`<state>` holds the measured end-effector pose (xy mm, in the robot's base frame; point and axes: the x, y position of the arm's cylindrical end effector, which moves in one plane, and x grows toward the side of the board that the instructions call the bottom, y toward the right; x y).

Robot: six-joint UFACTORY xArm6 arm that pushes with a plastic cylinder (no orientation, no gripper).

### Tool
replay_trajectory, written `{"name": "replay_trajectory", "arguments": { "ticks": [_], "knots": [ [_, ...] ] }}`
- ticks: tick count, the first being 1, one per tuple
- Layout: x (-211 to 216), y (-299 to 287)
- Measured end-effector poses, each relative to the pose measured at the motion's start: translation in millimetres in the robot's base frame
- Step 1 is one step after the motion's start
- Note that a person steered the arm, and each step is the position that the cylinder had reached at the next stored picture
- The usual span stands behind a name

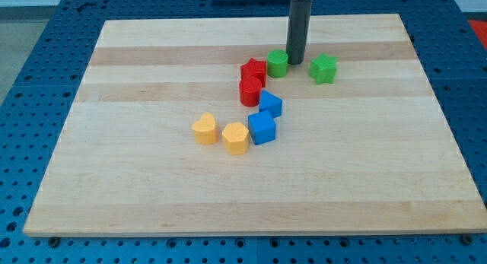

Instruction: Move green star towards right side of the green circle

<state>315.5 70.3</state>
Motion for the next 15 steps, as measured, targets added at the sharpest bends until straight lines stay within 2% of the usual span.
{"name": "replay_trajectory", "arguments": {
  "ticks": [3,4,5,6,7,8,9,11,15],
  "knots": [
    [0,-3],
    [-19,14],
    [-22,68],
    [-10,118],
    [27,123],
    [52,98],
    [49,79],
    [36,97],
    [36,68]
  ]
}}
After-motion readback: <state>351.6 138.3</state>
